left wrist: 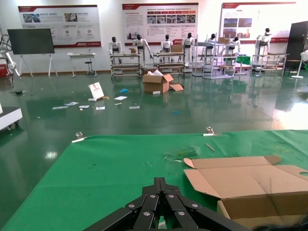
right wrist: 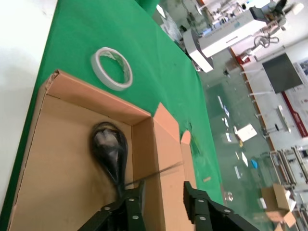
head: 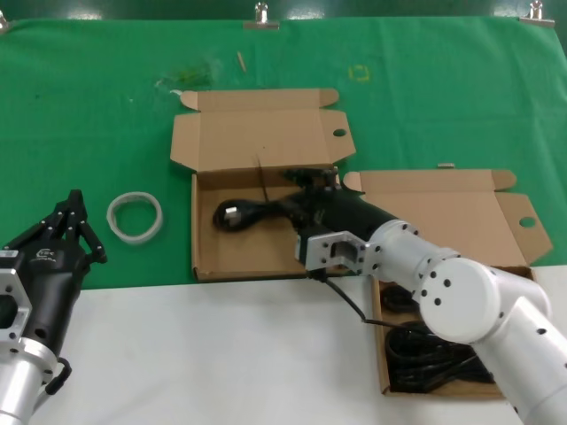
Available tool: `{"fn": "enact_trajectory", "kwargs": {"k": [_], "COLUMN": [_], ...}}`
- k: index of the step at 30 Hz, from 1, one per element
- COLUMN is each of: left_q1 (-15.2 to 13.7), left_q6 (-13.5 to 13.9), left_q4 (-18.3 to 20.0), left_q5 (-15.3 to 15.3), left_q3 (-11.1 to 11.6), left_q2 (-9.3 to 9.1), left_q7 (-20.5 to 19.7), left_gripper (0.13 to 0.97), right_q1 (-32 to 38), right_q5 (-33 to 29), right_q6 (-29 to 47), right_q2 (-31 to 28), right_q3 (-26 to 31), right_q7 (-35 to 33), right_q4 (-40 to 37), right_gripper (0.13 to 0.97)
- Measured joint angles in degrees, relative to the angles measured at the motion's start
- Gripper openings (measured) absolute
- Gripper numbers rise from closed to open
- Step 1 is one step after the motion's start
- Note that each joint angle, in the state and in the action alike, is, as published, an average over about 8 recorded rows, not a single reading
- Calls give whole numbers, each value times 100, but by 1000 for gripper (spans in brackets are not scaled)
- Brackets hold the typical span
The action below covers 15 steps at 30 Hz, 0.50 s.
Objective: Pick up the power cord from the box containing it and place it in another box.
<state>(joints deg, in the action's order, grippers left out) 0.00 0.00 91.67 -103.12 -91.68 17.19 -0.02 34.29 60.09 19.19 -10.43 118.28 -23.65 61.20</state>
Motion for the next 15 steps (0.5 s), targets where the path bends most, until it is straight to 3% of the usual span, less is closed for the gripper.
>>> {"fn": "enact_trajectory", "kwargs": {"k": [9, 15], "left_q1": [0, 0], "left_q6": [0, 0], "left_q4": [0, 0], "left_q5": [0, 0], "left_q3": [0, 0], "left_q2": [0, 0], "left_q7": [0, 0], "left_gripper": [140, 140], "right_q1": [-491, -1024], "right_q5": [-450, -113], "right_q6": [257, 189], "right_q2": [-90, -193], "right_q3": [-522, -1183], "right_q7": [723, 1291], "right_q4": [982, 2328], "right_gripper": [387, 499]}}
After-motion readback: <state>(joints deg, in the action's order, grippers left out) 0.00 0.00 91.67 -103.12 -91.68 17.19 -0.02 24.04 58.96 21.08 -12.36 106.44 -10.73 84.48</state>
